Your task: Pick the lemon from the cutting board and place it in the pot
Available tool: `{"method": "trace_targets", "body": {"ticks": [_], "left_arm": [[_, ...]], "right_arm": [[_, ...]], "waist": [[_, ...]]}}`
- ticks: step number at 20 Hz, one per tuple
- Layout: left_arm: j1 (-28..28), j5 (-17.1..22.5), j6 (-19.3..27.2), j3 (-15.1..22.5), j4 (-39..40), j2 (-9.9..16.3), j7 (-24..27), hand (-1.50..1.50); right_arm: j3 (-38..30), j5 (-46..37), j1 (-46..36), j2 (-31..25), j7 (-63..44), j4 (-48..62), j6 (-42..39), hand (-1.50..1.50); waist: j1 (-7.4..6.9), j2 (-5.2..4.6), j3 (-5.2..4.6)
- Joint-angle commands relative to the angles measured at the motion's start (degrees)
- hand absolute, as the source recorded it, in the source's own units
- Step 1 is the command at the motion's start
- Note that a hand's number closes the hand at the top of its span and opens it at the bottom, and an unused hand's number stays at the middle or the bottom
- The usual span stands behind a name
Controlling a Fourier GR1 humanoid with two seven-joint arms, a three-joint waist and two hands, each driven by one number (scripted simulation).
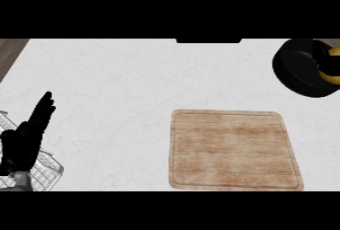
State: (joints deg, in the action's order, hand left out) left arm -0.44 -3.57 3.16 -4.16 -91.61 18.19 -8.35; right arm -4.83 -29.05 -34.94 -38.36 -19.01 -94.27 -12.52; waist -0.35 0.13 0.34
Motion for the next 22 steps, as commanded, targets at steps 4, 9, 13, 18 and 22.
{"method": "trace_targets", "body": {"ticks": [4,9,13,18,22], "left_arm": [[-3.11,-1.33,-0.22,-0.65,2.49,-0.83,2.82,0.00],[-0.31,-1.40,-0.21,-1.28,2.94,-0.55,1.74,0.00],[1.10,-2.96,1.02,0.44,3.51,-2.53,0.64,0.00],[1.48,-1.65,-1.35,-0.83,4.32,-0.89,1.85,0.00],[2.13,-2.55,-0.52,0.22,3.48,-2.03,1.92,0.00]], "right_arm": [[-3.84,-1.29,-8.85,-0.33,8.08,17.19,3.01,1.50],[-6.67,-1.83,-12.54,-3.06,21.91,34.32,5.87,1.50],[-4.53,-6.43,-17.07,-1.20,25.74,44.17,11.06,1.50],[-5.69,-7.89,-22.90,-3.41,32.32,58.27,12.11,1.50],[-4.03,-11.91,-25.87,-3.77,35.00,65.55,15.43,1.50]], "waist": [[-0.85,-0.37,-0.35],[-1.28,-0.68,-0.31],[-1.76,-0.89,-0.31],[-3.03,-1.41,-0.27],[-3.77,-1.67,-0.25]]}}
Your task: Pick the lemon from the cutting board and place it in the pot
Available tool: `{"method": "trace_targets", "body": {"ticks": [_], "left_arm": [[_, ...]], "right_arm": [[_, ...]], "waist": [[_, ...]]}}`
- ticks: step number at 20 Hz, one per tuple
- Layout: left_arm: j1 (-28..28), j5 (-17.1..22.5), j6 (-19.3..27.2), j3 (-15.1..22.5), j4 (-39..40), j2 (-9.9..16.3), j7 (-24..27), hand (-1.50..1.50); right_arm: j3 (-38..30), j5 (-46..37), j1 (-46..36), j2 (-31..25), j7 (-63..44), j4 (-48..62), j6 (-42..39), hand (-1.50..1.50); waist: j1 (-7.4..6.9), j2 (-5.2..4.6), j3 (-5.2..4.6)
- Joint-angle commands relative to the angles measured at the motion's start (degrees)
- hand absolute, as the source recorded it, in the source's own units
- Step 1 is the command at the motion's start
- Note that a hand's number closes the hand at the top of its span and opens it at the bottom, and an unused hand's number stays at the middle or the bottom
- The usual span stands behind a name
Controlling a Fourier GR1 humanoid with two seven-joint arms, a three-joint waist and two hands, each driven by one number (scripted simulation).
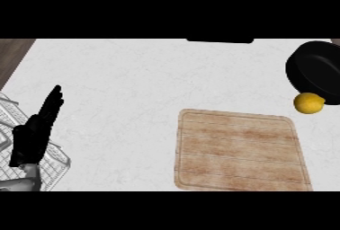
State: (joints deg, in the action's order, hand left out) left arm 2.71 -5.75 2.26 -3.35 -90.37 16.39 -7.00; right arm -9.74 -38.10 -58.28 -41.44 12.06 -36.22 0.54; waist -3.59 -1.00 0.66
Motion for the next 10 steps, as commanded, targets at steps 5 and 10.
{"method": "trace_targets", "body": {"ticks": [5,10], "left_arm": [[0.92,1.10,-1.27,-1.32,1.29,0.92,-1.57,0.00],[2.08,-0.48,-0.35,0.08,2.50,-0.15,-0.91,0.00]], "right_arm": [[-0.55,-2.62,-5.58,1.51,4.77,15.00,3.58,1.50],[-3.08,-0.97,-7.10,2.57,5.40,20.64,3.12,-1.50]], "waist": [[-1.91,-1.02,-0.48],[-2.42,-1.69,-0.44]]}}
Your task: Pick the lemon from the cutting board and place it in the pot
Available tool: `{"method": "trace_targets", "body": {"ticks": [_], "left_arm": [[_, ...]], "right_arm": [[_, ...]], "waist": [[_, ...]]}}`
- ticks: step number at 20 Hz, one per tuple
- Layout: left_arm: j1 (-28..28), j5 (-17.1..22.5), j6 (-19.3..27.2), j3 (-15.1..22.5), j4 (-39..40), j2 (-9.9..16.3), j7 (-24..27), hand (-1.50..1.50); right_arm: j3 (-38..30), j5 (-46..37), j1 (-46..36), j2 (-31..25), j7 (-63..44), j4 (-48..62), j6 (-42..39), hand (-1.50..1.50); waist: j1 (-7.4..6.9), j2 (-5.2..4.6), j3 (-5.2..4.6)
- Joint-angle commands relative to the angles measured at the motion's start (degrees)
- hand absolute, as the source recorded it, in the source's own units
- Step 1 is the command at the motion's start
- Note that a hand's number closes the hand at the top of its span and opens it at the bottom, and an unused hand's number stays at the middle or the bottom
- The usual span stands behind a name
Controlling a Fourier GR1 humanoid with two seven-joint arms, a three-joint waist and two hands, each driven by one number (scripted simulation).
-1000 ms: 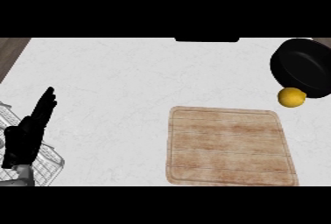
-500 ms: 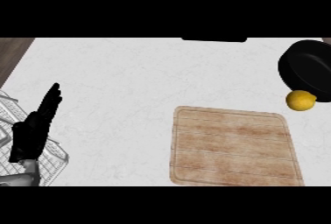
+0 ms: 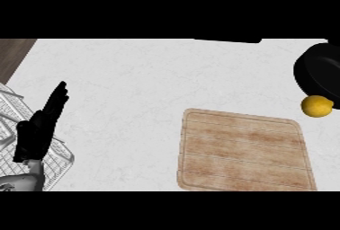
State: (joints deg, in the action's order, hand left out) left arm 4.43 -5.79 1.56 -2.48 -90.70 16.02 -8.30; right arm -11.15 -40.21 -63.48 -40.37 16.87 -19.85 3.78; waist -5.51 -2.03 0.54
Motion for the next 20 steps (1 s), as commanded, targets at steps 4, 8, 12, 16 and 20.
{"method": "trace_targets", "body": {"ticks": [4,8,12,16,20], "left_arm": [[0.46,-0.91,0.94,0.39,1.97,-0.94,-1.25,0.00],[-0.32,-0.71,0.78,-0.39,-0.39,0.00,-2.97,0.00],[-0.63,-0.60,0.46,-1.16,2.60,0.35,-0.99,0.00],[-3.06,-0.17,-0.02,-0.59,1.50,-0.36,-0.05,0.00],[-2.70,-0.36,0.50,-1.96,1.93,0.31,-1.32,0.00]], "right_arm": [[-3.42,2.75,-2.82,0.72,4.58,6.77,-2.81,-1.50],[-6.22,4.98,-3.18,0.56,7.31,7.88,-1.19,-1.50],[-14.58,13.57,-4.52,1.96,12.10,6.85,-0.21,-1.50],[-19.70,18.65,-4.92,-0.21,13.18,8.66,-4.29,-1.50],[-20.93,20.14,-4.68,-4.22,11.12,11.00,-12.77,-1.50]], "waist": [[-0.01,-0.44,-0.26],[-0.32,-0.24,-0.20],[0.80,-0.08,-0.21],[0.83,0.12,-0.27],[1.80,0.45,-0.34]]}}
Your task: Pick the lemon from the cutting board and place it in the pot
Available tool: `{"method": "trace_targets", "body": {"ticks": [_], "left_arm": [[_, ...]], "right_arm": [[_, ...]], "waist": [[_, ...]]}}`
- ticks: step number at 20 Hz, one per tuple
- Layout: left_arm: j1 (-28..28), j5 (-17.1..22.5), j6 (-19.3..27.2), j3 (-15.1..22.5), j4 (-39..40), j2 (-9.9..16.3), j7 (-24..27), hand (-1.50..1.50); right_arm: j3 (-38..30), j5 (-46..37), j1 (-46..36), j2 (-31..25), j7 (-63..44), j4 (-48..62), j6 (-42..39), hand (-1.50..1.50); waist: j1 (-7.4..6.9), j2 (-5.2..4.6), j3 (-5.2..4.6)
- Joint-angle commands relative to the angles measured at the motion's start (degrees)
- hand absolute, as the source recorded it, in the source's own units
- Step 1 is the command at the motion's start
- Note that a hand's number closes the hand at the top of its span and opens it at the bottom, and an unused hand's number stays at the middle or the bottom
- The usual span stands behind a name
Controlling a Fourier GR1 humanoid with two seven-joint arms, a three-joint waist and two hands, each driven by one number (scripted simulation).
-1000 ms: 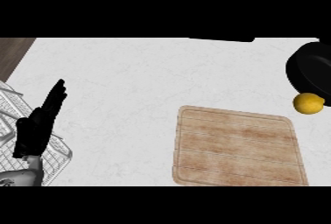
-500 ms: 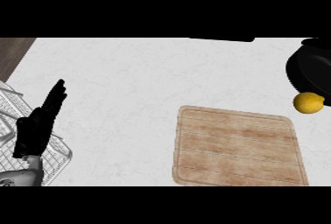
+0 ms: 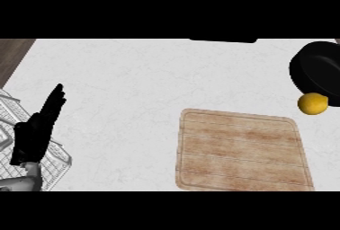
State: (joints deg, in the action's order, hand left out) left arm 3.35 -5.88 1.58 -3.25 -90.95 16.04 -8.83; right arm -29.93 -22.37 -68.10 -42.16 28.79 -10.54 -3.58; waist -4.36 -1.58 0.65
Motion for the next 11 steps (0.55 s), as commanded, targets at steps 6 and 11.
{"method": "trace_targets", "body": {"ticks": [6,11], "left_arm": [[-2.31,1.75,-1.66,-2.97,1.08,1.90,-1.26,0.00],[-4.63,0.89,-0.71,-2.75,0.58,1.08,1.46,0.00]], "right_arm": [[-4.35,4.83,3.67,-7.95,0.90,2.74,-15.38,-1.50],[-6.61,7.17,8.80,-11.69,3.58,3.32,-20.60,-1.50]], "waist": [[1.27,0.21,-0.42],[1.24,0.19,-0.37]]}}
